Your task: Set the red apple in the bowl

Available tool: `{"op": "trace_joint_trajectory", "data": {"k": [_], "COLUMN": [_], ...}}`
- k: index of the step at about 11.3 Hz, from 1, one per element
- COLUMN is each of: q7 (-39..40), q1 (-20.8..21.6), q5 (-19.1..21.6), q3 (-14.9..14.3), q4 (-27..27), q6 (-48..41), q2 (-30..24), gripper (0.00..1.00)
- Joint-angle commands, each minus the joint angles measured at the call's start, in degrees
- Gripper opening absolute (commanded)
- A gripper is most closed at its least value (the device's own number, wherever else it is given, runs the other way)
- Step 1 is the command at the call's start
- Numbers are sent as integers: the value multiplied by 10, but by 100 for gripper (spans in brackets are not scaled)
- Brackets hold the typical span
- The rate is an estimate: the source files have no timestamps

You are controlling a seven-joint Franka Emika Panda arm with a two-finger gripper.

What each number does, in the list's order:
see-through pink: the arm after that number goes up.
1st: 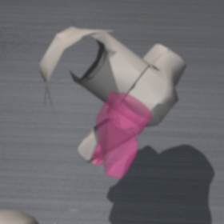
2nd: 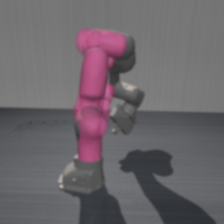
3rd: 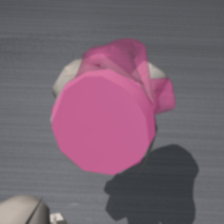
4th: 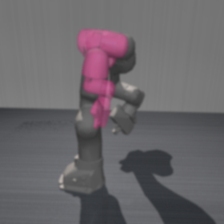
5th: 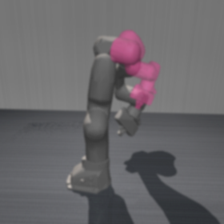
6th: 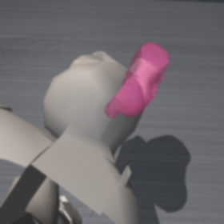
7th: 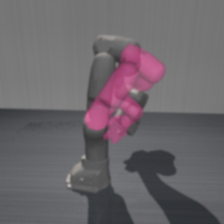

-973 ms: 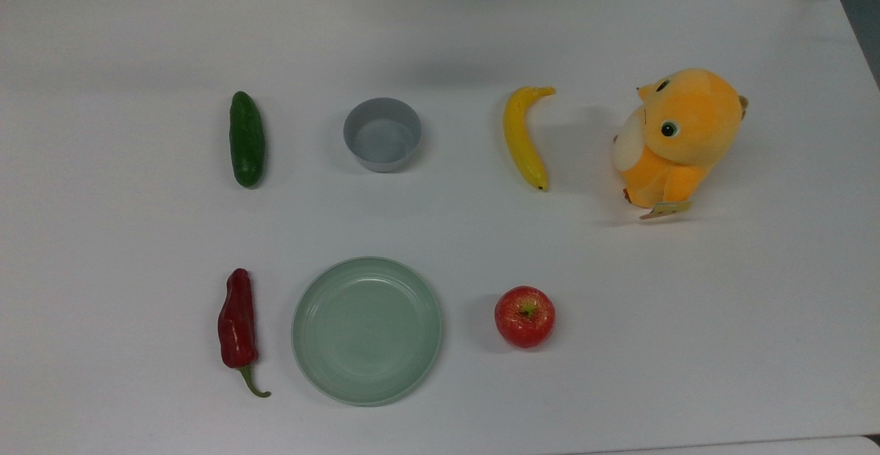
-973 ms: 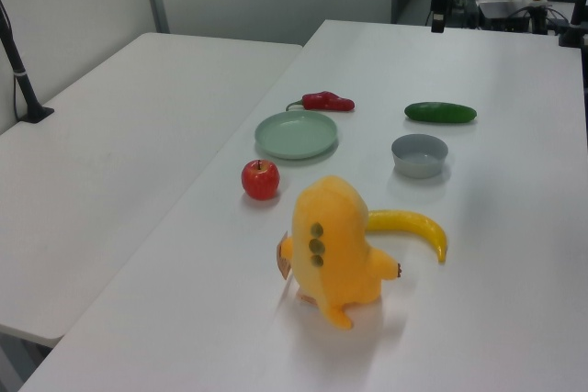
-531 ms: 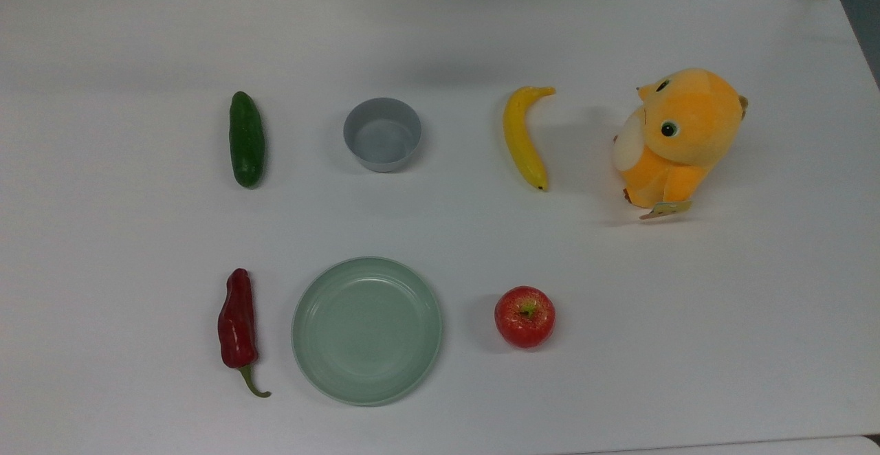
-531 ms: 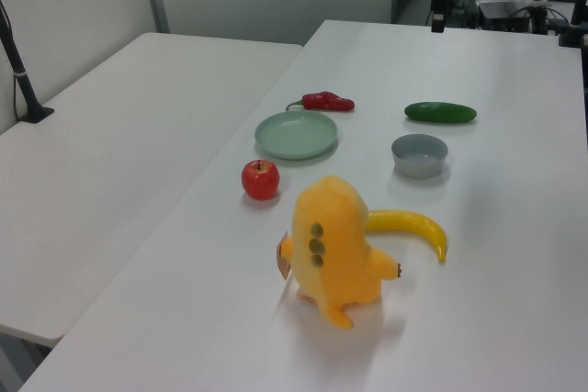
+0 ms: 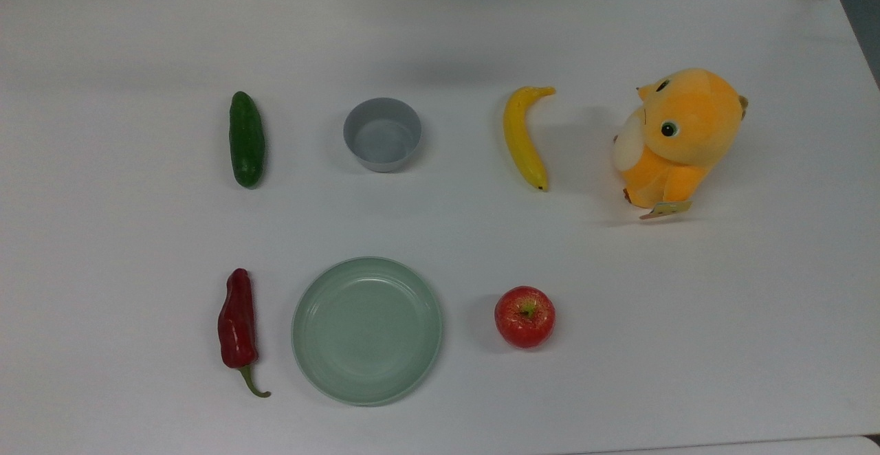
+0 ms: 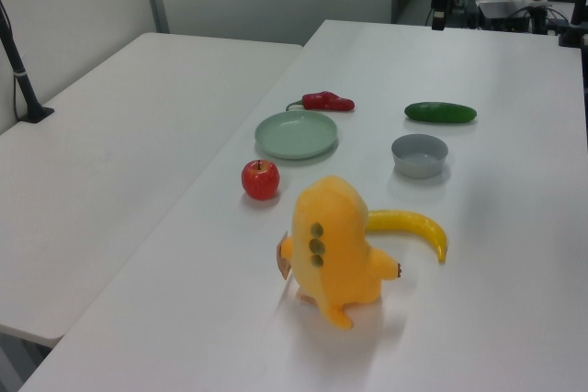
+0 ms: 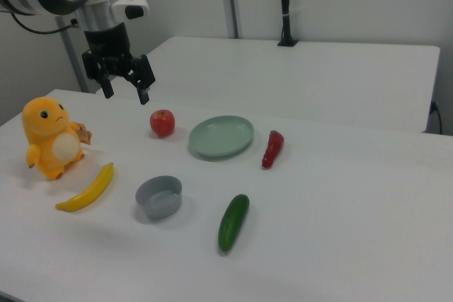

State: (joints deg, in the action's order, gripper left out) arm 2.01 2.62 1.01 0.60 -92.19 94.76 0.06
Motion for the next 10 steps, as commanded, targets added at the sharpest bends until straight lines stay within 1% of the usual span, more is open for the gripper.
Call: {"op": "trace_joint_trajectory", "data": {"k": [1, 10], "q7": [10, 9], "q1": [0, -4], "q5": [13, 13], "q3": [-7, -7], "q4": [-11, -12], "q6": [4, 8], "q2": [-10, -5], "gripper": [100, 100]}}
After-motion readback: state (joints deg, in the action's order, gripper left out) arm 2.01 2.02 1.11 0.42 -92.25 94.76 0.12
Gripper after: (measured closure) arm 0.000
